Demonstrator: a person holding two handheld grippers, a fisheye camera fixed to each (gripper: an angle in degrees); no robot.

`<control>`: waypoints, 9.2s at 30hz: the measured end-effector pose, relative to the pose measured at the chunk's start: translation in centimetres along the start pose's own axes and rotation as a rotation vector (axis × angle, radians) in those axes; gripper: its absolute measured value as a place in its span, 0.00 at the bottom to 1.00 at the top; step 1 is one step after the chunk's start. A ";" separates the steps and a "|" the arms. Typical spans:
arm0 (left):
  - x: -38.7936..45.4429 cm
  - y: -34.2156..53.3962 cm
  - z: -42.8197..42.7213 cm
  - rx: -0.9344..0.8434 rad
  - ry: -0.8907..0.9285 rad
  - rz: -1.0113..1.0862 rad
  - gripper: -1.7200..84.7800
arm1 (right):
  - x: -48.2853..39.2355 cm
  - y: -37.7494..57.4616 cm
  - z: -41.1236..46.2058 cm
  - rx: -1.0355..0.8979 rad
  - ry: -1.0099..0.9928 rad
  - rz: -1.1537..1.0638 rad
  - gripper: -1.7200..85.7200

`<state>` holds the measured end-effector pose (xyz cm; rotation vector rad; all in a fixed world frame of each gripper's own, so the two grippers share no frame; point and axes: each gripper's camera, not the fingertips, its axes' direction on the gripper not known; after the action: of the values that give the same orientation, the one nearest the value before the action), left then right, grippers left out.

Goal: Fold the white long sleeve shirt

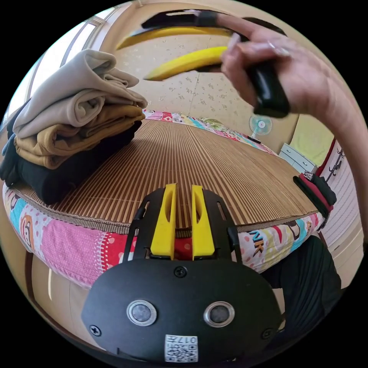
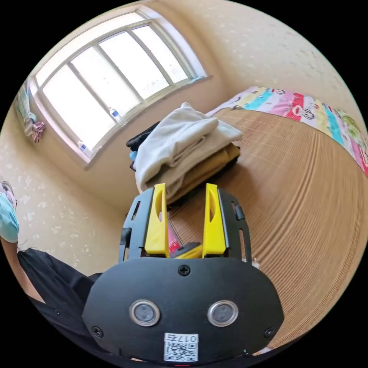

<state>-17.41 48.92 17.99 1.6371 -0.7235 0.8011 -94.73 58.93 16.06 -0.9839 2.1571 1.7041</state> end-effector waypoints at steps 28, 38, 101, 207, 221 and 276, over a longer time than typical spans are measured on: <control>-3.5 -2.9 -0.3 0.023 0.006 -0.045 0.08 | 21.9 8.9 -47.4 0.597 -0.146 0.324 0.06; -4.4 -3.6 -0.2 0.043 0.011 -0.047 0.08 | 17.6 20.5 -9.0 -0.261 -0.034 0.320 0.12; -6.7 -4.6 2.0 0.091 0.043 -0.116 0.01 | 20.5 37.4 -25.7 0.477 0.044 0.085 0.08; -1.0 -16.1 -12.5 0.493 1.917 0.327 0.04 | 4.2 38.9 -48.6 0.854 -0.325 -0.401 0.03; 4.7 -14.1 -15.1 0.702 2.702 0.419 0.04 | -1.0 42.5 -44.2 0.918 -0.169 -0.442 0.10; 23.4 -9.0 -2.7 -0.368 0.775 0.480 0.21 | -28.1 26.7 -33.0 1.171 0.905 -0.096 0.06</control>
<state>3.06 52.18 32.35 0.7181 -0.6429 1.4346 -82.72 41.29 62.31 -1.4586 2.8008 -0.3385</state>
